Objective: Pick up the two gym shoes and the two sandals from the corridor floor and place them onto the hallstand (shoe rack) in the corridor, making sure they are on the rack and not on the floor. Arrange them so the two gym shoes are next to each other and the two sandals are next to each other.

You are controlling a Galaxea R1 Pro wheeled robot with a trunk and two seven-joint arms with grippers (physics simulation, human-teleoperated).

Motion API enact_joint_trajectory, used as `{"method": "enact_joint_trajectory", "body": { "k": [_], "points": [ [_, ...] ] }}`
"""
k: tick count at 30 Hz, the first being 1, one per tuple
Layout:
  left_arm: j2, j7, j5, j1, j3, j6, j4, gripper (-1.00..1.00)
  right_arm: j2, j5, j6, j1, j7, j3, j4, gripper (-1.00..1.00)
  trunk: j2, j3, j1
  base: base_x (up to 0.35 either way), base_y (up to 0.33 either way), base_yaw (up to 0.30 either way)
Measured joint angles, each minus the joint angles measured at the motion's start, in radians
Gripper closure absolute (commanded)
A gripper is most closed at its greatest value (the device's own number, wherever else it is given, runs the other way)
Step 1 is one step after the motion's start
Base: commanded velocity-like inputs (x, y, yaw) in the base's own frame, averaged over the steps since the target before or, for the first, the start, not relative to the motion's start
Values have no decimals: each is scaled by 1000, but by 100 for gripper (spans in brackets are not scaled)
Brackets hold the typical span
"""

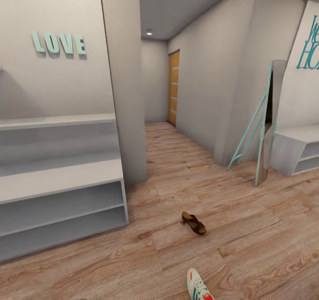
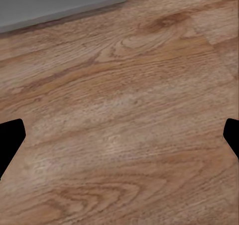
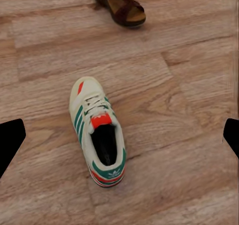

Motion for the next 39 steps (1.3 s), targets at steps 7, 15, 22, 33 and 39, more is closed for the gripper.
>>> {"method": "enact_joint_trajectory", "body": {
  "k": [7, 15, 22, 33, 39],
  "points": [
    [0, -5, -7, -148, -5, 29, 5, -100, -28, 7, 28, -95, 6, 2, -123, -100, -49, -22, 27, 0, 0, 0],
    [-7, -16, -10, -300, -8, 193, -8, -100, -32, 47, 200, -282, 10, 5, -155, -100, -105, -47, 58, 0, 0, 0],
    [-8, -16, -10, -320, -10, 203, -9, -100, -31, 50, 226, -306, 10, 8, -158, -100, -154, -69, 84, 0, 0, 0],
    [-5, -17, -9, -319, -10, 205, -9, -100, -30, 52, 229, -309, 10, 11, -152, -100, -231, -104, 127, 0, 0, 0],
    [-2, -17, -11, -322, -11, 206, -10, -100, -26, 52, 230, -309, 10, 11, -149, -100, -273, -123, 150, 0, 0, 0]
  ]
}}
